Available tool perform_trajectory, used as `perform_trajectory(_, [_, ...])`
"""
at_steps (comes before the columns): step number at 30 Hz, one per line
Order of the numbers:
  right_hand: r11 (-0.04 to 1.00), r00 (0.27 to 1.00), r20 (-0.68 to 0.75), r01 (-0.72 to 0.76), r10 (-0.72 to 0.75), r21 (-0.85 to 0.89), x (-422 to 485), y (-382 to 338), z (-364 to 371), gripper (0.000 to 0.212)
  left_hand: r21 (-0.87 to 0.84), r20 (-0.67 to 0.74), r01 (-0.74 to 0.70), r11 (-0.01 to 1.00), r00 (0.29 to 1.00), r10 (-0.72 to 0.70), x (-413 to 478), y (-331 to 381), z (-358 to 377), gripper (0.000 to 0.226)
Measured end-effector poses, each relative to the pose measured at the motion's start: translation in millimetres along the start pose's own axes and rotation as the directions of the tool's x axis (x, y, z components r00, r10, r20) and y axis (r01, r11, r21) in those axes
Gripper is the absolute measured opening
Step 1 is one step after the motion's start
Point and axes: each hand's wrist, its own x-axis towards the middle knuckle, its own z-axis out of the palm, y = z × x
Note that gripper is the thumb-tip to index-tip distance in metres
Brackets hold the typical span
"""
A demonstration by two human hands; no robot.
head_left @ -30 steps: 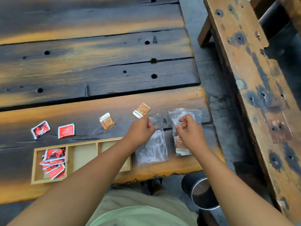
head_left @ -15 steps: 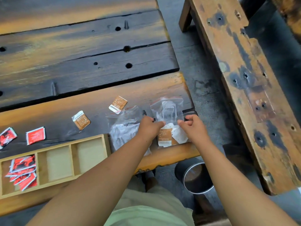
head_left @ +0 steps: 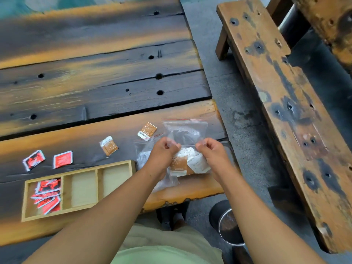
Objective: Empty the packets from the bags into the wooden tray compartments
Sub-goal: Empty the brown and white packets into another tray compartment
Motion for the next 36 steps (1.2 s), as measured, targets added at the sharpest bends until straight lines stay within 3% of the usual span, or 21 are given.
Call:
perform_trajectory(6, [0.993,0.991,0.106,0.093,-0.085,-0.072,-26,-21,65,0.015,-0.015,-0.091,-0.14,0.99,0.986,0.138,-35,10,-68,0.021])
perform_trajectory(10, [0.981,0.983,0.125,0.147,-0.131,-0.126,-48,-27,114,0.015,-0.093,-0.131,-0.147,0.985,0.982,0.134,-56,7,-115,0.014])
perform_trajectory(17, [0.954,0.956,0.239,0.22,-0.17,-0.202,-91,-30,200,0.004,-0.264,-0.115,-0.204,0.943,0.977,0.179,-86,16,-226,0.044])
perform_trajectory(20, [0.919,0.94,0.286,0.271,-0.188,-0.285,-115,-23,238,0.018,-0.093,-0.157,-0.325,0.941,0.938,0.309,-99,29,-281,0.04])
perform_trajectory(23, [0.86,0.901,0.378,0.357,-0.213,-0.365,-137,-17,269,0.023,0.258,-0.031,-0.413,0.873,0.9,0.435,-112,43,-327,0.027])
perform_trajectory(26, [0.84,0.877,0.422,0.396,-0.228,-0.37,-154,-9,289,0.019,0.637,0.229,-0.451,0.625,0.885,0.404,-125,47,-356,0.014])
perform_trajectory(28, [0.842,0.858,0.455,0.415,-0.237,-0.344,-162,-4,297,0.009,0.779,0.28,-0.431,0.456,0.889,0.363,-135,46,-366,0.004])
perform_trajectory(29, [0.841,0.851,0.468,0.423,-0.24,-0.338,-163,-1,300,0.013,0.799,0.27,-0.409,0.44,0.899,0.345,-141,45,-368,0.012])
perform_trajectory(32, [0.823,0.852,0.464,0.433,-0.242,-0.368,-167,1,305,0.023,0.785,0.24,-0.369,0.498,0.922,0.305,-152,35,-371,0.019])
perform_trajectory(36, [0.796,0.891,0.383,0.409,-0.244,-0.445,-166,-2,297,0.027,0.515,0.204,-0.386,0.766,0.922,0.328,-168,27,-360,0.017])
